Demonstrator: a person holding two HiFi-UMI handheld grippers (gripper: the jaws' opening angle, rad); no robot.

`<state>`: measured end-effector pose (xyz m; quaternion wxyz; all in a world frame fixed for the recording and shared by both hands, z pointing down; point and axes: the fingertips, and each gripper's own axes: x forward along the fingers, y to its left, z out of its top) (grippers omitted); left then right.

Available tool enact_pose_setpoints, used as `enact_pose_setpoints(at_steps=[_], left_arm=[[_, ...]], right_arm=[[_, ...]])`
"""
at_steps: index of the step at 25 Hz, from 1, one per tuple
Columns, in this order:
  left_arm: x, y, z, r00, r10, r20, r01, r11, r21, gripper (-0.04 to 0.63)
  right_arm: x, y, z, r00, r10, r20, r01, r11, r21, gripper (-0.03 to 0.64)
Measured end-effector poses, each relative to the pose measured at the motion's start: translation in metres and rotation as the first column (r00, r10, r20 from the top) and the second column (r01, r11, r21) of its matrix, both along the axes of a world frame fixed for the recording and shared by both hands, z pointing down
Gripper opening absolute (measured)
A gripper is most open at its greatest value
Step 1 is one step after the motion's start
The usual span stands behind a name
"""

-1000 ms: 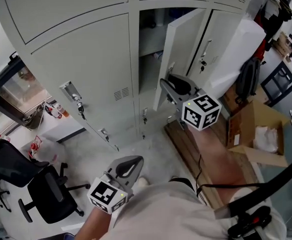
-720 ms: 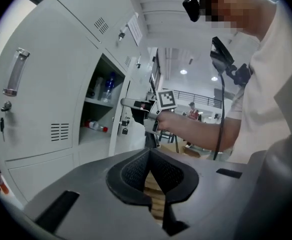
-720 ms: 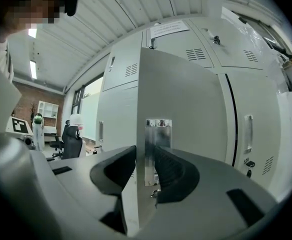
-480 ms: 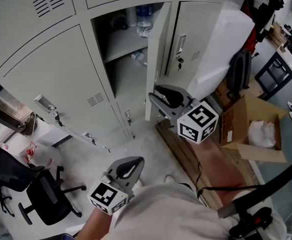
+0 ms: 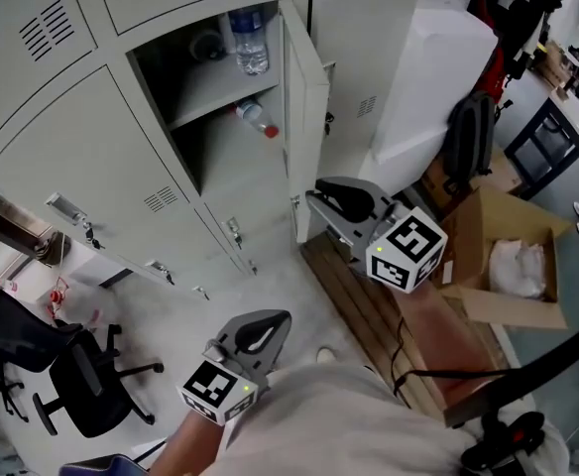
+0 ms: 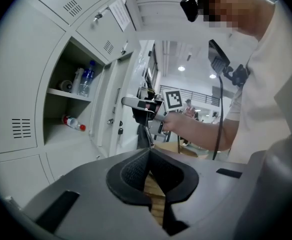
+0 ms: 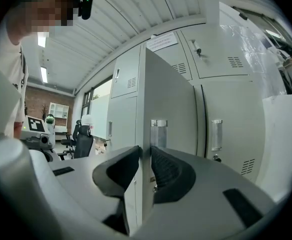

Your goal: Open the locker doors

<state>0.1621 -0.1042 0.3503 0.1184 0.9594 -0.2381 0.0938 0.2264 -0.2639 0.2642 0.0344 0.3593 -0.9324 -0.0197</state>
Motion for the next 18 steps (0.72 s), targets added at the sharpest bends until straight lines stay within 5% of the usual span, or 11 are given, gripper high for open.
enact_pose_setpoints(at_steps=[18], left_arm=[[0.084, 0.013, 0.005, 0.994, -0.113, -0.001, 0.113, 0.994, 0.003, 0.011]], right_arm=[[0.119, -0.015, 0.003, 0.998, -0.039, 0.05, 0.039, 0.999, 0.0, 0.052]])
